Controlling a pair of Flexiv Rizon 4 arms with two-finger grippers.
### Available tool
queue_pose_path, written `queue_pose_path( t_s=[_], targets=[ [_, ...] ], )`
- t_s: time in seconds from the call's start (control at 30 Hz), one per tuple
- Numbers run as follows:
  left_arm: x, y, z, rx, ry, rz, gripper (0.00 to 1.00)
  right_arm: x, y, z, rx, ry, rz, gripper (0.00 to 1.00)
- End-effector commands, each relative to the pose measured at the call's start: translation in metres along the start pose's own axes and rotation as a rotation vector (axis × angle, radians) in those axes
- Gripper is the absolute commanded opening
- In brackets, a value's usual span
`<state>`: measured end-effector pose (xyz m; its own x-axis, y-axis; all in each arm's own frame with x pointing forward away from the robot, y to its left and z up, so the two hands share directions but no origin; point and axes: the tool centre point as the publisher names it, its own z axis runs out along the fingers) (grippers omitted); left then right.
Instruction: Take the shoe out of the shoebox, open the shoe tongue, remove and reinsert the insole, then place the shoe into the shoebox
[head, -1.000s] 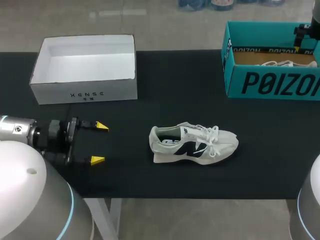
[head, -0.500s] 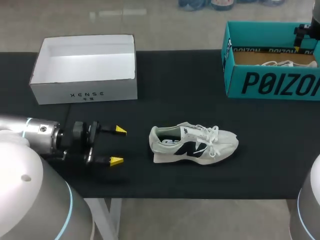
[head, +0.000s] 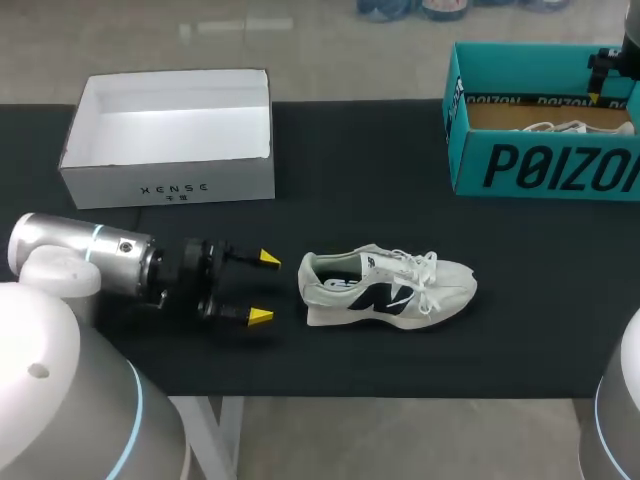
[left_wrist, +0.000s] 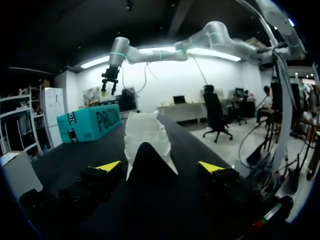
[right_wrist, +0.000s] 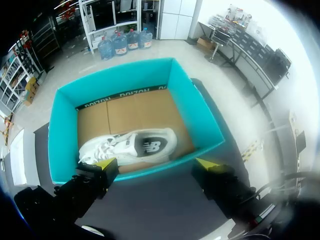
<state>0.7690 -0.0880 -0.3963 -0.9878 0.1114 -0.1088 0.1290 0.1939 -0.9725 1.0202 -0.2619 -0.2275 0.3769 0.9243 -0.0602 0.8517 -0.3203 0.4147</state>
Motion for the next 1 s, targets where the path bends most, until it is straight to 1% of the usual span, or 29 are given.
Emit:
queue_pose_path(
  t_s=[0.03, 0.17, 0.4, 0.43, 0.63, 0.73, 1.0],
  targets=[
    [-0.013, 0.01, 0.015, 0.0, 0.015, -0.004, 1.0, 0.0, -0.001, 0.0, -0.002, 0.0, 0.0, 1.0],
    [-0.018, 0.012, 0.023, -0.001, 0.018, -0.006, 1.0, 0.0, -0.001, 0.0, -0.002, 0.0, 0.0, 1.0],
    [-0.02, 0.016, 0.038, -0.003, 0.038, -0.01, 1.0, 0.0, -0.001, 0.0, -0.002, 0.0, 0.0, 1.0],
    [-0.02, 0.017, 0.04, -0.013, 0.039, -0.002, 1.0, 0.0, -0.001, 0.0, -0.002, 0.0, 0.0, 1.0],
    [-0.022, 0.017, 0.048, -0.009, 0.031, -0.003, 1.0, 0.0, -0.001, 0.0, -0.002, 0.0, 0.0, 1.0],
    [-0.022, 0.018, 0.05, -0.006, 0.027, -0.008, 1.0, 0.0, -0.001, 0.0, -0.002, 0.0, 0.0, 1.0],
    [-0.016, 0.02, 0.057, -0.028, 0.023, -0.006, 1.0, 0.0, -0.001, 0.0, -0.002, 0.0, 0.0, 1.0]
  ],
)
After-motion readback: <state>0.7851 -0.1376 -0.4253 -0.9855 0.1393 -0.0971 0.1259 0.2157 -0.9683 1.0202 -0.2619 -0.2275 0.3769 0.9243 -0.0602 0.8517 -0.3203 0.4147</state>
